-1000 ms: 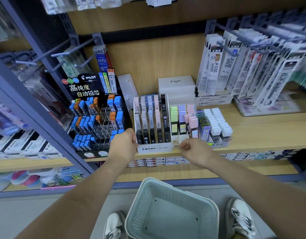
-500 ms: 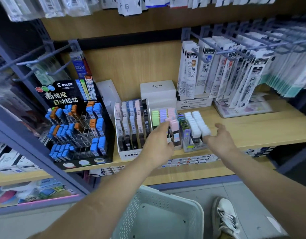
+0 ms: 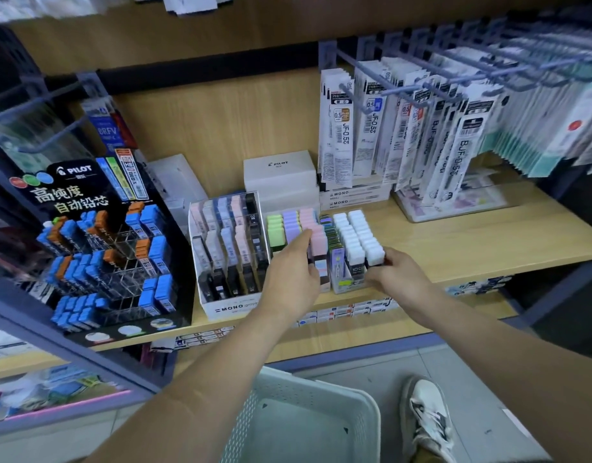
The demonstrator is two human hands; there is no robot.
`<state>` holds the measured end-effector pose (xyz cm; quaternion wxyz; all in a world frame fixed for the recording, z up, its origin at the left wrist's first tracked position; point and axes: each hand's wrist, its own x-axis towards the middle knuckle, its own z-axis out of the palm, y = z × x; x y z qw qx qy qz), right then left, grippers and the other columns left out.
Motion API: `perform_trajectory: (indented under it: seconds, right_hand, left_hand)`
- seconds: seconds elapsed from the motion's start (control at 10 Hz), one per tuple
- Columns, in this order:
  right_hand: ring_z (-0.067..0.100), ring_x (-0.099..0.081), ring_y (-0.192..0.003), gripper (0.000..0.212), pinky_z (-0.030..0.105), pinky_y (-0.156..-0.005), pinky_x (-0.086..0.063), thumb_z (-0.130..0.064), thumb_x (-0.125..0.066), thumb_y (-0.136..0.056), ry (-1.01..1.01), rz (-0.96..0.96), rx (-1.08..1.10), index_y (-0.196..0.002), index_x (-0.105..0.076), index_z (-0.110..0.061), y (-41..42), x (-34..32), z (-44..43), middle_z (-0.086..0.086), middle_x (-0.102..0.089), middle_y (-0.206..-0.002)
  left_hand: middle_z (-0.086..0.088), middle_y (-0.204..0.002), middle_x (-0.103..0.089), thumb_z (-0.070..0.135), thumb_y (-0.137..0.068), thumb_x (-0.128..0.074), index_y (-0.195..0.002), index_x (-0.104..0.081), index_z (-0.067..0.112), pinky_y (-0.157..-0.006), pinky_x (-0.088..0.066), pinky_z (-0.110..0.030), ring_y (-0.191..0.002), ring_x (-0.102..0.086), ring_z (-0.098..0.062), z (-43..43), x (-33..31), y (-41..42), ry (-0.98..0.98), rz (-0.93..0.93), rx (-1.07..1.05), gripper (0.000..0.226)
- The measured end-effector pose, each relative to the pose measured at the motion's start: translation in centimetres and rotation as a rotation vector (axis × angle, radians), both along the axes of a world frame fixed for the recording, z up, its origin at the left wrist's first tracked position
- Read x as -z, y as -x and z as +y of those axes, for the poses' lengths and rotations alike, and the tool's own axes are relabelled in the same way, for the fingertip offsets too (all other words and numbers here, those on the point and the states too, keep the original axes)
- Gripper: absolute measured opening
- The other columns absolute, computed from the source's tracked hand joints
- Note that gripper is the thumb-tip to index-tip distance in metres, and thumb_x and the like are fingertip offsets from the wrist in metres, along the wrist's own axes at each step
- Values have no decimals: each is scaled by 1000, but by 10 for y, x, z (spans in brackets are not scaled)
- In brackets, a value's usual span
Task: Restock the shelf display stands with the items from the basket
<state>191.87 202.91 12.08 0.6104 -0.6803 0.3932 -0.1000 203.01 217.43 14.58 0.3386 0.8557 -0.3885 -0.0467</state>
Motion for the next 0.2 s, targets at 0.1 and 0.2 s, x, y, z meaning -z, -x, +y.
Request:
perform_trajectory:
  seconds: [0.1, 0.2]
  right_hand:
    - [29, -65, -99, 55, 51, -96, -51, -11, -63, -65, -15, -5, -6, -118, -58, -22, 0, 3, -1, 6, -70, -102]
    - [27, -63, -100, 63, 42, -87, -52, -6, -63, -78, 26, 36, -11, -137, -45, -18, -1, 0, -3, 7, -65, -113]
  left_hand:
    - [-9, -129, -58, 0, -88, -46, -143, -38, 12, -97, -47, -38, -119, -55, -23, 4, 0, -1, 13, 4, 2, 57]
    - [-9, -126, -60, -1, -88, -47, -141, -41, 13, -95, -49, -37, -117, -56, -23, 7, -2, -3, 56, 20, -24, 55]
